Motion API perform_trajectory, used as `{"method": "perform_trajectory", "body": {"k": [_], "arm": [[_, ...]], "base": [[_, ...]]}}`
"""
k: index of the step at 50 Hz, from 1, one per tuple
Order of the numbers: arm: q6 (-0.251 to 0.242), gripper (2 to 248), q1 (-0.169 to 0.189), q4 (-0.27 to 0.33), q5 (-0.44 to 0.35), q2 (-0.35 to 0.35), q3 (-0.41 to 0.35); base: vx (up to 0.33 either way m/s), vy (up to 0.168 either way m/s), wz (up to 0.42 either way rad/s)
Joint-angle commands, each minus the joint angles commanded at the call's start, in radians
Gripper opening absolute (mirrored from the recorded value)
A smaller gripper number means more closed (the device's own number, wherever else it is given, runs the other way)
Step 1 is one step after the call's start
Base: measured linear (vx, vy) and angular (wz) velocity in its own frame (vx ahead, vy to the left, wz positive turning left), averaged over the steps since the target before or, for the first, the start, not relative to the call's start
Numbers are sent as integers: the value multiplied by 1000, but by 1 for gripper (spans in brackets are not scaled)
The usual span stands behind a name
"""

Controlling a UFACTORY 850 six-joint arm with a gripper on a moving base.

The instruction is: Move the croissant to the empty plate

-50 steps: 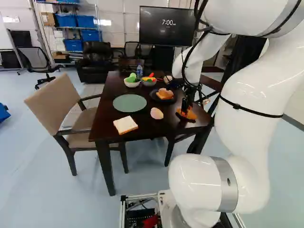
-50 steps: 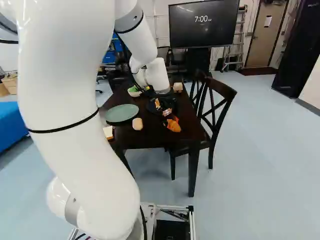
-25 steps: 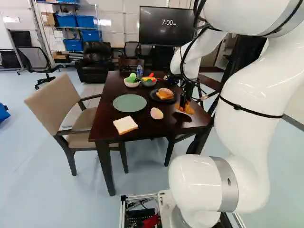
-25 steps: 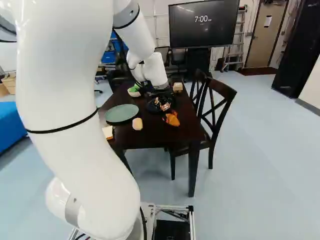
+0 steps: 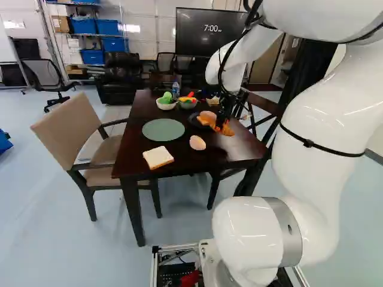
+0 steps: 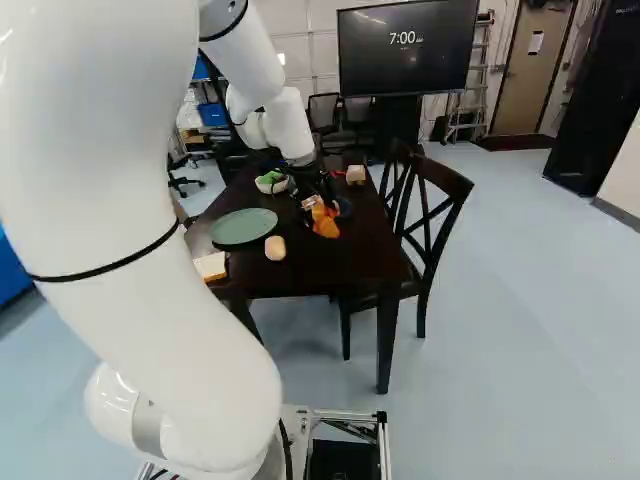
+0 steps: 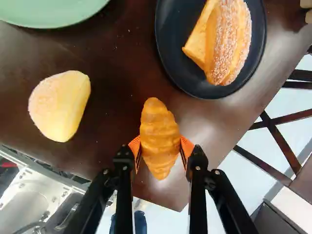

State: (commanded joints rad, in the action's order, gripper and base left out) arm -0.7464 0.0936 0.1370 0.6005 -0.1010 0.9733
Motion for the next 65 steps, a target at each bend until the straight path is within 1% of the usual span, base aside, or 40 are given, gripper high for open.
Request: {"method": "perform_trajectory", "body": {"k": [13,19,24,33,44,65], "arm": [[0,119,-48,-93,1,24,14],[0,119,-57,-138,8,18,38],[0,119,-61,-162,13,10,62],[0,119,-69,-166,13,-7,108],[0,119,-89,-166,13,-28,162],[0,119,-150,-168,13,-44,236]], "base": [[0,0,0],[0,0,0],[0,0,0],[0,0,0],[0,0,0],[0,0,0]]}}
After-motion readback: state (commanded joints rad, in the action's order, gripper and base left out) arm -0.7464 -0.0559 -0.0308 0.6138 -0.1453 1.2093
